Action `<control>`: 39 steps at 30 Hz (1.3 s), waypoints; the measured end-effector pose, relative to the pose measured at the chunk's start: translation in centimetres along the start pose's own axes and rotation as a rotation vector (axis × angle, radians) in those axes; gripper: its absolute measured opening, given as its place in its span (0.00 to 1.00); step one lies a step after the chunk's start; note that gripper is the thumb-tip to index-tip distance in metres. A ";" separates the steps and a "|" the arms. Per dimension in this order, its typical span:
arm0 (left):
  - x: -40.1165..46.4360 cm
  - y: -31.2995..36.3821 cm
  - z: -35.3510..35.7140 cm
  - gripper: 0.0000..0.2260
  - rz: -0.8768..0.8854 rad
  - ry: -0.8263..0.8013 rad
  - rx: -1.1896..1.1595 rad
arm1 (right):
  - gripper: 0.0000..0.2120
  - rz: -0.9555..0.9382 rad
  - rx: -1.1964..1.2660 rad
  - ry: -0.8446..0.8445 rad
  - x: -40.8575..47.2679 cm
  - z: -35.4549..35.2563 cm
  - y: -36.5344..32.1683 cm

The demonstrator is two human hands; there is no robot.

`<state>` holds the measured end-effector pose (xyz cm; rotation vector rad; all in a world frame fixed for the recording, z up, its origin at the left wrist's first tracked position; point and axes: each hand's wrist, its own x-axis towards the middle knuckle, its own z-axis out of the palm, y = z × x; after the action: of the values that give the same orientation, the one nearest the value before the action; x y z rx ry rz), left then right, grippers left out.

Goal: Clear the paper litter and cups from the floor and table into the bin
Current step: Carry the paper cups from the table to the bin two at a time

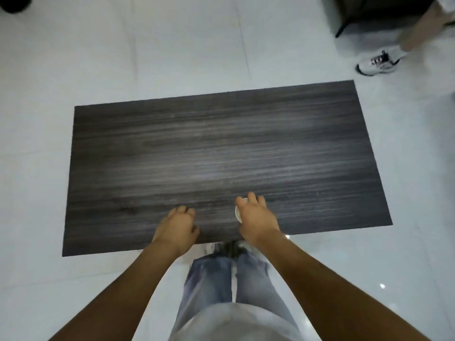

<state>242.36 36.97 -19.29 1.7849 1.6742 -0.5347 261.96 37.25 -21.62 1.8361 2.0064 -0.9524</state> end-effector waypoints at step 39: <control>-31.7 -46.5 2.3 0.20 -0.488 0.394 -0.417 | 0.23 -0.641 -0.487 -0.119 -7.8 8.4 -55.8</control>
<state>193.24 12.14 -7.39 1.2287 2.3130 -0.0099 207.90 26.66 -7.21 0.8784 2.5107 -0.5972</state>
